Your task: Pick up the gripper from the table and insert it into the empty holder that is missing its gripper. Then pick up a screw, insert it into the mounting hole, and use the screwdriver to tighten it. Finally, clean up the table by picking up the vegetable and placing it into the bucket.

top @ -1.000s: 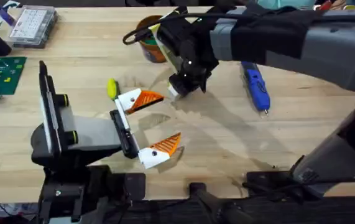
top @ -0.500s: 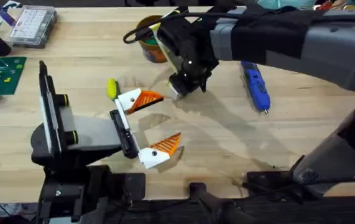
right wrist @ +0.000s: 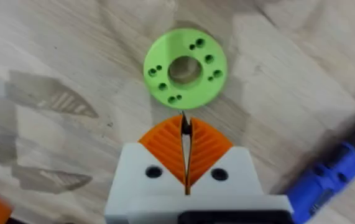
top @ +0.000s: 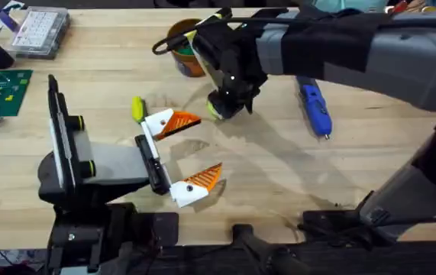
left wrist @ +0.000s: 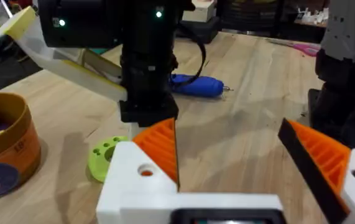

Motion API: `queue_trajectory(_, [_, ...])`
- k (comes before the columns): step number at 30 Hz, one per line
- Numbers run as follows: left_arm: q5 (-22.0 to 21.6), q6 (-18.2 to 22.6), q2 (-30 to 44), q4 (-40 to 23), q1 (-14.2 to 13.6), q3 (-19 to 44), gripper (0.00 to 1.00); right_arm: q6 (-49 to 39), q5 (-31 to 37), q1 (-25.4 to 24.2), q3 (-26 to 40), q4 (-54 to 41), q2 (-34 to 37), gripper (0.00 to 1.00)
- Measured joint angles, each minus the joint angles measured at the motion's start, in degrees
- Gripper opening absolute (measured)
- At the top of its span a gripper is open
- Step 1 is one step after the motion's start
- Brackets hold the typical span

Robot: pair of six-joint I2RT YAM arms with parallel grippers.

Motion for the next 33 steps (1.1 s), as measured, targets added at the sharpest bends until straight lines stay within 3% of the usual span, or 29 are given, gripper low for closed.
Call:
queue_trajectory(22, [0.02,-0.02,0.0,-0.02,0.0,0.0,0.99,0.0,-0.19,-0.06,1.95,-4.42,0.0,0.007])
queue_trajectory(28, [0.0,-0.02,0.0,-0.02,0.0,0.0,0.99,-0.02,-0.19,-1.53,9.83,-13.19,-1.66,0.006])
queue_trajectory(33, [0.0,-0.02,0.0,-0.02,0.0,0.0,0.99,-0.14,-0.17,-3.41,20.99,-22.44,-5.16,0.006])
